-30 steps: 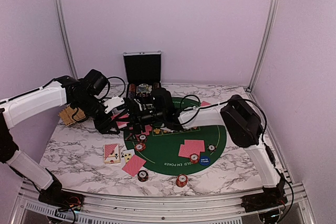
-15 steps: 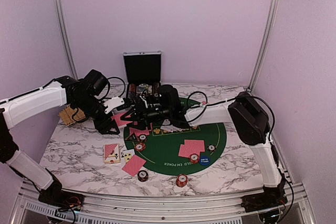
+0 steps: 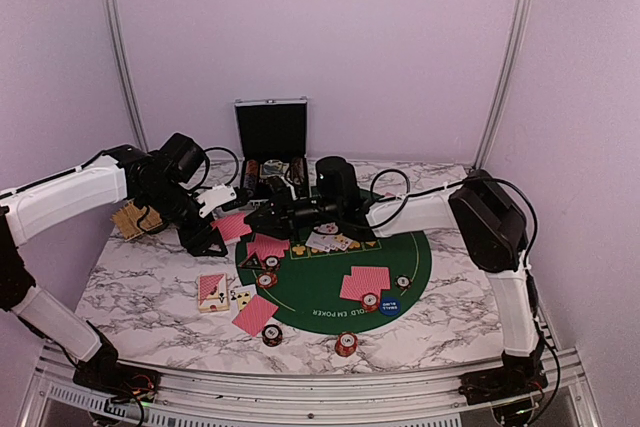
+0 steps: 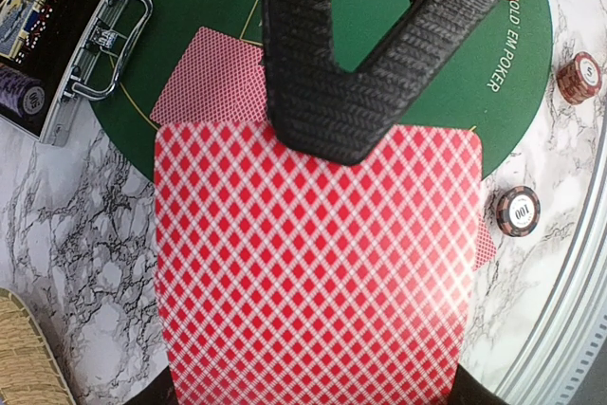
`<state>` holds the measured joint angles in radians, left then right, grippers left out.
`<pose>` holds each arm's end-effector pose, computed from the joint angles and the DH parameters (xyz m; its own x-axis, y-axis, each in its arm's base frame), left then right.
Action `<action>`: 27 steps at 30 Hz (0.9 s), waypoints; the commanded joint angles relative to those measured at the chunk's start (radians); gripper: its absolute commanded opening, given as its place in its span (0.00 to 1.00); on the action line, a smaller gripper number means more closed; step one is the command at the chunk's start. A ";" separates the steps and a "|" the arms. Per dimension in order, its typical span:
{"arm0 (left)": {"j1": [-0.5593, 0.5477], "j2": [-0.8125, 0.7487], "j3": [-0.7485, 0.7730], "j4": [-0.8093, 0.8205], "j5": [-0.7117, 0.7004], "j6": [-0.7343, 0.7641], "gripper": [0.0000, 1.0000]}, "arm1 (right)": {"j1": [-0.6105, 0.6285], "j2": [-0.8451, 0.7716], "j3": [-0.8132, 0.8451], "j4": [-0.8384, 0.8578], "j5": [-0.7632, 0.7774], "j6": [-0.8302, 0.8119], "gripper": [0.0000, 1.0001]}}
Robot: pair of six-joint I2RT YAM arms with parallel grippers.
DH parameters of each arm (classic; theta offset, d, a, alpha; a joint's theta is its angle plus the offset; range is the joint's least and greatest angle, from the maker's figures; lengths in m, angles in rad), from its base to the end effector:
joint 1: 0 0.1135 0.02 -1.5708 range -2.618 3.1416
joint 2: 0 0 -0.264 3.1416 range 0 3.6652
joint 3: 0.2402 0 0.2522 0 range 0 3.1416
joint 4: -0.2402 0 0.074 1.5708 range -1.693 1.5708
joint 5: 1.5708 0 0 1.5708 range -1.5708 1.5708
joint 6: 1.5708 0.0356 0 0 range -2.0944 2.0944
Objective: Distribute texas hold em gaming equipment
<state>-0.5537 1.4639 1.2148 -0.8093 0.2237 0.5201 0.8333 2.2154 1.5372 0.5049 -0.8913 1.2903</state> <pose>0.2487 -0.1631 0.2790 -0.3425 0.7815 -0.5215 0.8936 0.4423 0.0759 0.3170 0.3901 0.2009 -0.9741 -0.1742 -0.1438 -0.1600 0.0826 0.9837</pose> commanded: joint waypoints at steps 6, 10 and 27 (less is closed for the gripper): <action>0.001 -0.015 -0.006 -0.005 -0.003 0.003 0.00 | 0.007 -0.035 -0.004 0.097 -0.021 0.053 0.23; 0.001 -0.013 -0.006 -0.005 -0.004 0.003 0.00 | 0.022 -0.019 0.033 0.078 -0.030 0.045 0.25; 0.001 -0.018 -0.011 -0.004 -0.004 0.001 0.00 | -0.016 -0.063 -0.004 0.035 -0.033 0.013 0.00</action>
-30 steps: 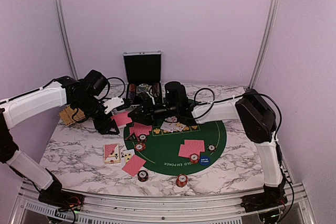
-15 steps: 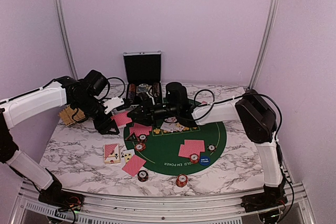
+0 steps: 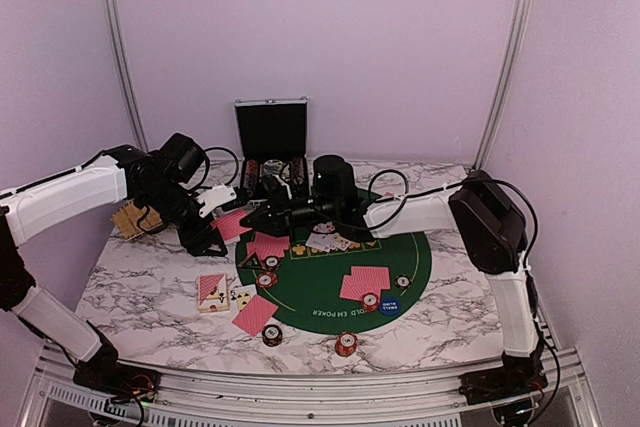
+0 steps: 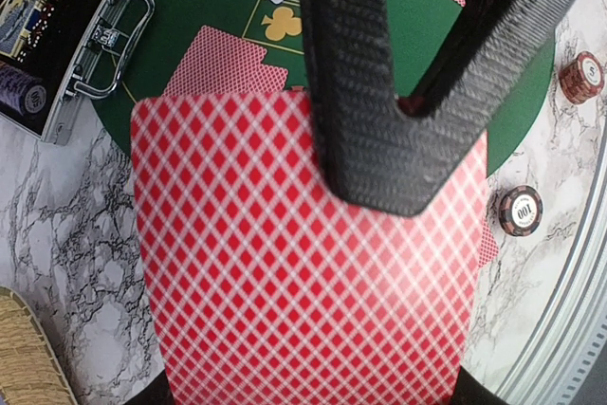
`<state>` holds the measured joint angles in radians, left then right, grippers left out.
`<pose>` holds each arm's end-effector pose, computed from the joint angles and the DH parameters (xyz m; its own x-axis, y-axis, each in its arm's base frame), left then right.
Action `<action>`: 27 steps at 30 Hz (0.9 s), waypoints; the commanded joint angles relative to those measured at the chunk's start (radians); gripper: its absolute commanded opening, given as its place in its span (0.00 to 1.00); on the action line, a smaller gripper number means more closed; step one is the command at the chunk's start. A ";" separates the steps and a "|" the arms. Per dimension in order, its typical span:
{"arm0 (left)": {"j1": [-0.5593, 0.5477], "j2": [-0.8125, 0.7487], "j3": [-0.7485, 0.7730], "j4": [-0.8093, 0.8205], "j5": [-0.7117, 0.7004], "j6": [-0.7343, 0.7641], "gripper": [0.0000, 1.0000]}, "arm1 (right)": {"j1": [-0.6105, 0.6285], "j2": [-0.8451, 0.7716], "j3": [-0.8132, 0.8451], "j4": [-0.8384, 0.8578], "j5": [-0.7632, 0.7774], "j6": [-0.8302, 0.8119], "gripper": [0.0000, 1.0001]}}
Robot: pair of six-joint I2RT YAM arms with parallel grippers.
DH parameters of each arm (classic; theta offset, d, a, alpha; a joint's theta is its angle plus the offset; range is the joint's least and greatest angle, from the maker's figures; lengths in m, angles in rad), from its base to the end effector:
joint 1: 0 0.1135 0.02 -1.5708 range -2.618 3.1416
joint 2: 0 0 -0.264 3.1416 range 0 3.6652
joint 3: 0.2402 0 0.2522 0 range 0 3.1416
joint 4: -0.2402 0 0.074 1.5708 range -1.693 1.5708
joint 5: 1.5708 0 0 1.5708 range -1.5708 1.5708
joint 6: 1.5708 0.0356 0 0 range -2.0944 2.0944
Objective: Distribute texas hold em gaming equipment
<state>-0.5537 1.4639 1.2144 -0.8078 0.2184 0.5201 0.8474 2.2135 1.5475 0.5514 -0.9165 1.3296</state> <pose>0.2489 -0.1630 0.2789 -0.3428 0.7823 -0.5201 0.8922 0.4444 0.0804 0.3117 0.3957 0.2097 -0.9677 -0.2030 -0.1492 -0.1601 0.0383 0.9864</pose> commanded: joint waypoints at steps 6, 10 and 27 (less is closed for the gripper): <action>0.002 -0.017 -0.009 -0.006 0.002 -0.002 0.00 | -0.067 -0.129 -0.112 0.032 -0.022 -0.018 0.00; 0.001 -0.016 -0.007 -0.007 0.002 -0.001 0.00 | -0.104 -0.173 -0.192 0.072 -0.029 -0.002 0.00; 0.001 -0.015 -0.003 -0.007 0.007 -0.003 0.00 | -0.375 -0.312 -0.477 -0.283 0.011 -0.362 0.00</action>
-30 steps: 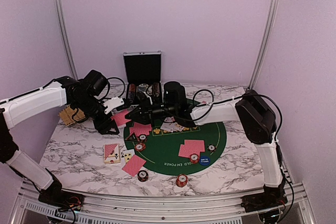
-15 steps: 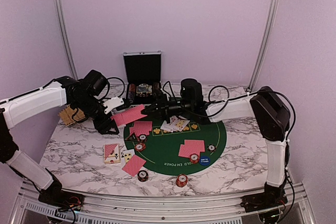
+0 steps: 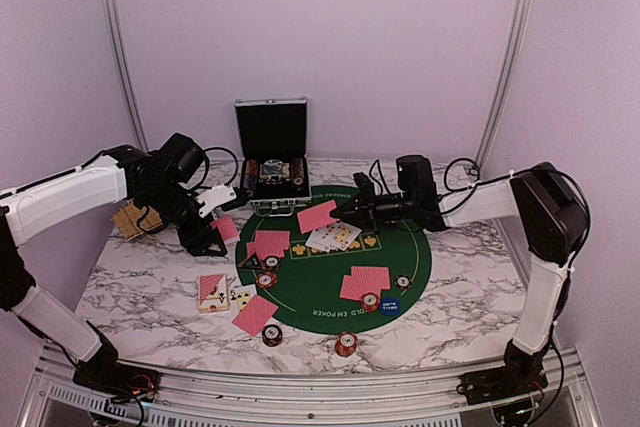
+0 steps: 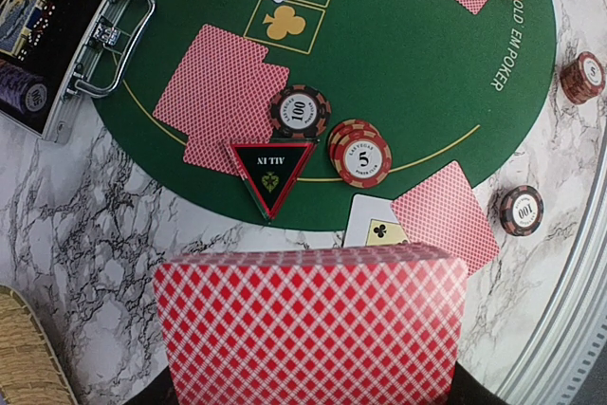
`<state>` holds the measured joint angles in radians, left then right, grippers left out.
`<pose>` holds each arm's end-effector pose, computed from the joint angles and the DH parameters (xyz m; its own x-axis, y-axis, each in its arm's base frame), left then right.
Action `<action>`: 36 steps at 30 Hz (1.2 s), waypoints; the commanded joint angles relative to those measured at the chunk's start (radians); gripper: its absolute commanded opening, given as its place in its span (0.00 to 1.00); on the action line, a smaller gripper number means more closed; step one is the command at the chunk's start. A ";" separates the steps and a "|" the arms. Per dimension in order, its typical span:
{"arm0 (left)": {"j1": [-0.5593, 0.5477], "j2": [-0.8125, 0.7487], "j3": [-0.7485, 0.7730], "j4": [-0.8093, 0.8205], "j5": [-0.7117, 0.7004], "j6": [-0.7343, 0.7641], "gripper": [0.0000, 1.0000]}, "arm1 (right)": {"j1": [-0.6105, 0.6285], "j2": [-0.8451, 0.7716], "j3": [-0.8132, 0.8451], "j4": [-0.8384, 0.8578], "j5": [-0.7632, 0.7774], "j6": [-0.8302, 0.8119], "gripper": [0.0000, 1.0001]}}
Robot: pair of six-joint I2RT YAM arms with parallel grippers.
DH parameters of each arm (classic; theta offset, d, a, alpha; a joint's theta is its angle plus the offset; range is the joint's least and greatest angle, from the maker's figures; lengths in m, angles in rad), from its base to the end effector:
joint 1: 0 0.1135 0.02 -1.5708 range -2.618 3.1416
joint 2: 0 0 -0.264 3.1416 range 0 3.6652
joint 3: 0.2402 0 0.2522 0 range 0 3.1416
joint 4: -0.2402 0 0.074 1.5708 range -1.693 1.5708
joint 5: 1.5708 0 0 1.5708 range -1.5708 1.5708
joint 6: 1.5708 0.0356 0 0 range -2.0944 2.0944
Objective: Distribute texas hold em gaming equipment
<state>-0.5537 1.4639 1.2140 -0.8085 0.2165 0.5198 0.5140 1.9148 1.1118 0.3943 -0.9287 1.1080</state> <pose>0.2489 -0.1629 0.2787 -0.3438 0.7829 -0.5185 0.8917 0.4453 0.0810 0.3428 0.2263 0.1896 -0.9906 0.0561 -0.1249 -0.1075 0.2464 0.9632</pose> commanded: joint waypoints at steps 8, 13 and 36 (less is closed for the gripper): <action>0.001 -0.016 0.002 -0.005 0.011 -0.007 0.00 | -0.101 0.080 -0.017 -0.252 0.085 -0.283 0.00; 0.001 -0.018 -0.001 -0.006 0.011 -0.007 0.00 | -0.113 0.131 0.093 -0.451 0.180 -0.419 0.00; 0.001 -0.020 -0.005 -0.006 0.018 -0.008 0.00 | -0.123 0.184 0.259 -0.742 0.375 -0.617 0.12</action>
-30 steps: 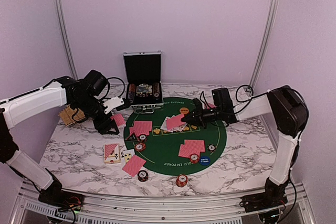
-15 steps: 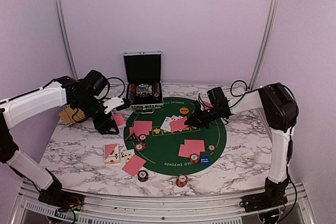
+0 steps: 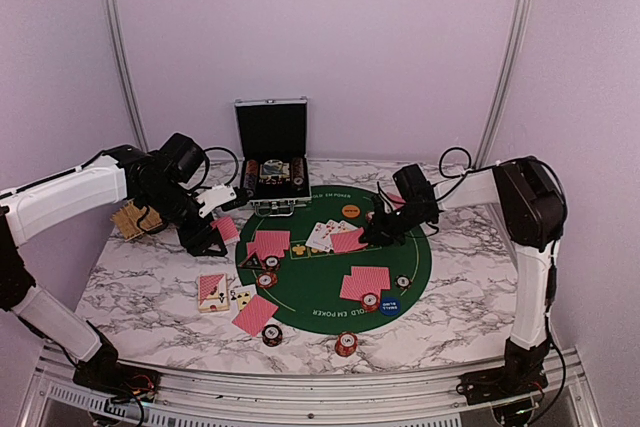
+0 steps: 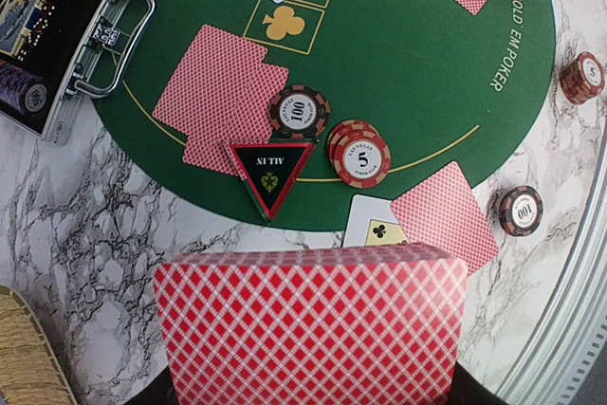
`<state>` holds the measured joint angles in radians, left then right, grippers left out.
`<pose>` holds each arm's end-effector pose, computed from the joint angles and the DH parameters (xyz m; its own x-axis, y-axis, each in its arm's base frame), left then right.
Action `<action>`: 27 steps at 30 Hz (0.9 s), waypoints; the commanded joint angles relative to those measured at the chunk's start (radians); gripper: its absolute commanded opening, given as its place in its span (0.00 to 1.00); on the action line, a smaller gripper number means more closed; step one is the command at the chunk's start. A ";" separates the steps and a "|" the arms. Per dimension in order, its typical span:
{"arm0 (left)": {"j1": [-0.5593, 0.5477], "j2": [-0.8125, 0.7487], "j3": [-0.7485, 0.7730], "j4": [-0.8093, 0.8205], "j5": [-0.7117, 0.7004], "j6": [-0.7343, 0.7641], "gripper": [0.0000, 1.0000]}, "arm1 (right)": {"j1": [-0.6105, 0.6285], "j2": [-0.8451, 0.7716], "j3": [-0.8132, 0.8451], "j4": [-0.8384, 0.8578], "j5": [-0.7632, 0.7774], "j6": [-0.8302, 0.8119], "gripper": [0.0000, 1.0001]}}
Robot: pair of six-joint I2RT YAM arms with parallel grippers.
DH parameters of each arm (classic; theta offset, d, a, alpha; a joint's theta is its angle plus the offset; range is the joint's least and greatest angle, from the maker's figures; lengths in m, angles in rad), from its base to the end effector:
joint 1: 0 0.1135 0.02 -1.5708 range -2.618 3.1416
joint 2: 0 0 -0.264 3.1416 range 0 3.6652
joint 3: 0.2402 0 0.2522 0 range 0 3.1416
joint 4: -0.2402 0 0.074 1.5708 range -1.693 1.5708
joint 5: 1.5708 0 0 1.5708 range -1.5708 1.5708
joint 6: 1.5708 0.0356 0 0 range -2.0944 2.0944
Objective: Distribute texas hold em gaming equipment
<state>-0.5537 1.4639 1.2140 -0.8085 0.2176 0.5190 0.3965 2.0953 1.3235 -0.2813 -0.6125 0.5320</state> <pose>0.2489 -0.1629 0.2788 -0.3444 0.7823 -0.5190 0.8917 0.4455 0.0798 0.3801 0.1813 0.1246 -0.9842 0.0379 -0.1731 -0.0919 0.7260 0.6816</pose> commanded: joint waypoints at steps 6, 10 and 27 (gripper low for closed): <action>0.001 -0.027 -0.007 -0.011 0.010 -0.002 0.00 | -0.005 -0.057 0.058 -0.096 0.102 -0.043 0.34; 0.001 -0.025 -0.004 -0.011 0.017 -0.004 0.00 | 0.001 -0.126 0.066 -0.116 0.143 -0.037 0.49; 0.001 -0.009 0.018 -0.009 0.019 -0.013 0.00 | 0.359 -0.126 0.001 0.619 -0.216 0.521 0.86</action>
<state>-0.5537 1.4639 1.2144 -0.8089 0.2195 0.5117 0.6830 1.8973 1.3094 0.0795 -0.7246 0.8421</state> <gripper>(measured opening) 0.658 0.848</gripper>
